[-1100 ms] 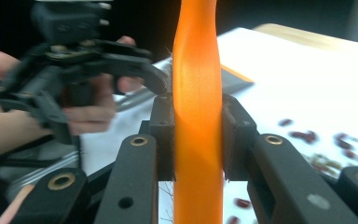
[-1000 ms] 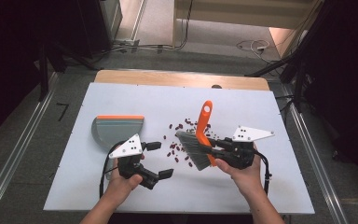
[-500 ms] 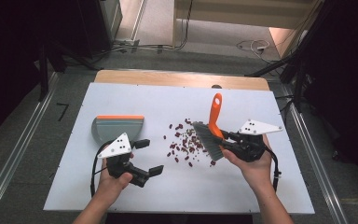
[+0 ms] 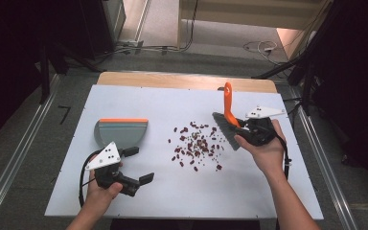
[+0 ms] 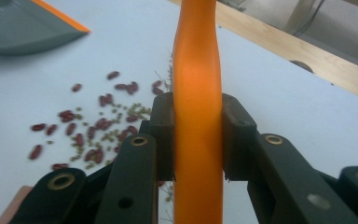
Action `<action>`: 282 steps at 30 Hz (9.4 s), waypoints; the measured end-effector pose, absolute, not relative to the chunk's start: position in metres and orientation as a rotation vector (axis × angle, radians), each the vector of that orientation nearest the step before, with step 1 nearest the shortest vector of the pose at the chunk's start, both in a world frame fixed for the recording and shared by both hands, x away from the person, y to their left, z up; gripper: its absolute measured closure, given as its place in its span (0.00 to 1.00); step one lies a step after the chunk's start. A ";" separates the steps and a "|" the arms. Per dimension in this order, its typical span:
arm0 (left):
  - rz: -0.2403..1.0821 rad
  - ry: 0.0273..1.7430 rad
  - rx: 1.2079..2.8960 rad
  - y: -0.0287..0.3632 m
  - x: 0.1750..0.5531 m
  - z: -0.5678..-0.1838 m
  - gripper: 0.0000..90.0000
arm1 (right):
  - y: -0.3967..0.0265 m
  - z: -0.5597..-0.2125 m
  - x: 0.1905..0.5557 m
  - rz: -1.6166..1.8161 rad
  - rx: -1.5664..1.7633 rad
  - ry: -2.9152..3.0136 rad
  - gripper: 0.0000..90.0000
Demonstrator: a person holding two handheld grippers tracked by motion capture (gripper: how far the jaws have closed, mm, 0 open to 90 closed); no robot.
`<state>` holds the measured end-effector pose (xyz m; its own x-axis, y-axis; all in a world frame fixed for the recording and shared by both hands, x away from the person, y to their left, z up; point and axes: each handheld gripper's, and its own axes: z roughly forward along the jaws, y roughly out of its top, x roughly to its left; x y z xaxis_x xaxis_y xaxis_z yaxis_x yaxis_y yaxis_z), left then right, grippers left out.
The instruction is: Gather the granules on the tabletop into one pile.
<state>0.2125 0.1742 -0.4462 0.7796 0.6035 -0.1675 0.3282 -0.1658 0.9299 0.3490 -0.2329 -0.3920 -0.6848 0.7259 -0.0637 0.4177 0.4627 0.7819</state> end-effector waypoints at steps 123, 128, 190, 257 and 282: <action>0.295 0.776 1.753 0.200 0.207 -0.461 0.01 | -0.060 -0.449 0.375 0.375 0.019 2.608 0.76; 0.294 0.782 1.752 0.200 0.208 -0.462 0.01 | -0.066 -0.447 0.361 0.385 -0.001 2.628 0.76; 0.299 0.783 1.771 0.198 0.211 -0.465 0.01 | -0.170 -0.436 0.377 0.141 0.776 2.419 0.77; 0.314 0.777 1.765 0.202 0.209 -0.462 0.01 | -0.058 -0.439 0.356 0.741 1.232 2.845 0.77; 0.310 0.782 1.770 0.200 0.209 -0.463 0.01 | -0.124 -0.441 0.378 0.712 1.433 2.710 0.76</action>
<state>0.2091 0.2004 -0.4630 0.7459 0.6434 -0.1723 0.3506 -0.1592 0.9229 0.3779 -0.1245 -0.4413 -0.5853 0.7830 0.2107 0.7853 0.4828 0.3875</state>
